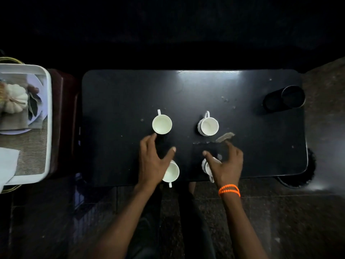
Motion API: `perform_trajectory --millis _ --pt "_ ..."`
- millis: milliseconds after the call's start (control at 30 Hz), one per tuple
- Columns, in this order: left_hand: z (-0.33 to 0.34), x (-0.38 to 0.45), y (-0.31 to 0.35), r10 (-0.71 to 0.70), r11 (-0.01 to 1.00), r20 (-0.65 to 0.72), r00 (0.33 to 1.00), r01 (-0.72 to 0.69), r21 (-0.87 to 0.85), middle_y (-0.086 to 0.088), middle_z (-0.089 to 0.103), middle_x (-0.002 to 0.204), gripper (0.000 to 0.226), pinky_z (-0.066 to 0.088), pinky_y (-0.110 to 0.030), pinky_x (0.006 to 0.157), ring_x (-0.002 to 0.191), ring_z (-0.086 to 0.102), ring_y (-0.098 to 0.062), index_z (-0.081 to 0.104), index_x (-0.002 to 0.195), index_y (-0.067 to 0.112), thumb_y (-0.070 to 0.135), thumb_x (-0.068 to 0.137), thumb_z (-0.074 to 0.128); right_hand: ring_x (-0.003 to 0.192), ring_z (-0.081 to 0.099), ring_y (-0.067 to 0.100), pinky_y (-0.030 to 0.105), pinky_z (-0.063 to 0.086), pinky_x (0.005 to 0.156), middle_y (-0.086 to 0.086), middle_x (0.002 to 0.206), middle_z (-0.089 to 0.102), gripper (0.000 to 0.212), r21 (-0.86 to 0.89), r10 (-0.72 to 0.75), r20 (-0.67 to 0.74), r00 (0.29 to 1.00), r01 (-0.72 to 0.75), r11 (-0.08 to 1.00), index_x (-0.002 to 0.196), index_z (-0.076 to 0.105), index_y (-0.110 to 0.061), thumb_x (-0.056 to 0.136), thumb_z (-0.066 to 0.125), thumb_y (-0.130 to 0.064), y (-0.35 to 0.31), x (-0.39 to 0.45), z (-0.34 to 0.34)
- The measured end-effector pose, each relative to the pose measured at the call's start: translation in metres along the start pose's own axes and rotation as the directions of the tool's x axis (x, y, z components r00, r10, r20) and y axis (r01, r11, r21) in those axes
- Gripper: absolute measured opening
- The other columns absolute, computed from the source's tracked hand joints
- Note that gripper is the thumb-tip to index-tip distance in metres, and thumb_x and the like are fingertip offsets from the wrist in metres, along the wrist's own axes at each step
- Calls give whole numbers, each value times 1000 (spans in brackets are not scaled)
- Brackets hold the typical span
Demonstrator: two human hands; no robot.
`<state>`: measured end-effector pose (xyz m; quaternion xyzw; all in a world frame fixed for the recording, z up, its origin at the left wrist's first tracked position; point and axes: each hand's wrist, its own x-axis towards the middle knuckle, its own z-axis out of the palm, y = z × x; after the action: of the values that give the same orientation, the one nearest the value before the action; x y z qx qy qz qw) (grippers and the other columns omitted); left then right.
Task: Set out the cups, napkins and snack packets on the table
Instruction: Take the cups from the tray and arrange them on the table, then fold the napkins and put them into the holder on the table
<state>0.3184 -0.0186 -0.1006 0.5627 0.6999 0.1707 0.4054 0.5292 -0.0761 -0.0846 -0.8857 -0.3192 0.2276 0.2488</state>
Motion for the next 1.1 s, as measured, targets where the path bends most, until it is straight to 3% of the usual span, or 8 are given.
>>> perform_trajectory --millis 133,367,633,733,867,933,1033,1100 --pt "17 -44 -12 -10 989 207 978 -20 145 -5 40 151 91 40 -33 115 138 46 -25 45 152 13 62 81 74 124 53 31 37 43 106 16 129 60 81 -46 55 97 994 -50 998 132 63 -7 62 97 -30 24 -30 0" --pt "26 -58 -23 53 950 232 971 -120 288 -11 53 143 86 52 -42 103 127 57 -33 48 150 10 26 75 87 122 57 33 37 44 105 13 130 63 80 -26 52 79 996 -50 998 137 60 -7 66 93 -19 42 -39 15" --pt "24 -56 -26 53 952 195 979 -108 286 -11 56 140 83 55 -43 99 123 60 -33 53 146 10 23 72 87 122 56 33 29 39 101 15 129 59 79 -43 53 98 994 -49 998 137 58 -9 67 93 -21 45 -41 20" --pt "25 -55 -26 48 955 199 979 -103 277 -9 54 144 86 53 -41 102 128 58 -32 49 150 12 26 73 86 124 51 33 34 41 103 16 131 57 84 -95 24 86 996 -15 995 138 57 -9 65 95 -28 38 -40 18" --pt "20 -50 -24 17 980 203 979 -57 190 -5 42 156 100 45 -37 114 142 44 -23 36 158 18 53 76 81 123 51 32 45 44 102 15 131 59 84 -126 -63 -58 996 55 991 136 57 -11 66 94 -38 13 -44 19" --pt "10 -46 -20 -23 998 129 991 14 67 1 41 156 97 45 -34 114 142 43 -16 37 156 23 67 77 72 121 52 30 38 40 100 14 130 59 80 -115 -142 -96 985 130 985 137 57 -11 70 92 -38 -6 -46 24" --pt "-15 -36 -16 -162 977 -47 986 153 -148 11 45 149 81 45 -31 113 136 48 -9 45 150 29 70 82 63 119 55 30 25 36 104 16 126 62 71 -59 -299 -68 952 296 953 135 59 -6 74 89 -30 -40 -52 42" --pt "-37 -25 -19 -245 948 -144 959 205 -245 12 49 145 75 49 -37 111 132 53 -9 51 147 28 68 84 61 120 56 30 28 39 106 16 126 61 69 2 -367 2 930 367 930 135 60 -8 75 90 -24 -68 -58 60"
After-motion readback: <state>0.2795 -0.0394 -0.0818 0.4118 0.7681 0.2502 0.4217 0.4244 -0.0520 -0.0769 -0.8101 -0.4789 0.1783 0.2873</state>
